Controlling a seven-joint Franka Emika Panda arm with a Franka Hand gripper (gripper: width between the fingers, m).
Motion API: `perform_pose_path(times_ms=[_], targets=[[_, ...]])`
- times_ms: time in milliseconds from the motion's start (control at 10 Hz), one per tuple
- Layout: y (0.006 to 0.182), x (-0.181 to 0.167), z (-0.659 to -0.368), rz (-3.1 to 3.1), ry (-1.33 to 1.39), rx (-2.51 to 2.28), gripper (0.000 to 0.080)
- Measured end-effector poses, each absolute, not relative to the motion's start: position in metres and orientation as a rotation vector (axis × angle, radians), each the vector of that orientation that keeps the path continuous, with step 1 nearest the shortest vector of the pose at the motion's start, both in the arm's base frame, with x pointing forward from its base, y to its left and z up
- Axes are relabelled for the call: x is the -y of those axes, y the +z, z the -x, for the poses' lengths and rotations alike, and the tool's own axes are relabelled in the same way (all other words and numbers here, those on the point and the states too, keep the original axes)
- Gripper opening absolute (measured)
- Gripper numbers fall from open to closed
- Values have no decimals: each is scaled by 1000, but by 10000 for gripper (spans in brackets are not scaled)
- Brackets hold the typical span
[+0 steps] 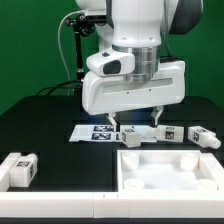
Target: Assemble one leg
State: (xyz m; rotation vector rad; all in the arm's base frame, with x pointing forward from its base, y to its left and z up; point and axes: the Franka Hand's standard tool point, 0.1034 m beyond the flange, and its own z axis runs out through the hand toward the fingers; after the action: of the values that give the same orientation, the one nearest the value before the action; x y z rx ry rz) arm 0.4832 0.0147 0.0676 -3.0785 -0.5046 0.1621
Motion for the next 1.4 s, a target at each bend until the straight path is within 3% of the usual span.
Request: perform_pose_path(times_ms=[200,600,900,1200,1400], targets=[[66,-18,-476,3074,249,490,649],[47,-17,-432,3117,742,415,649],[47,-18,-433,3053,1017,378,649],[35,-25,-413,2955,1325,375,649],[28,-25,-420,2941,1389,355,649]])
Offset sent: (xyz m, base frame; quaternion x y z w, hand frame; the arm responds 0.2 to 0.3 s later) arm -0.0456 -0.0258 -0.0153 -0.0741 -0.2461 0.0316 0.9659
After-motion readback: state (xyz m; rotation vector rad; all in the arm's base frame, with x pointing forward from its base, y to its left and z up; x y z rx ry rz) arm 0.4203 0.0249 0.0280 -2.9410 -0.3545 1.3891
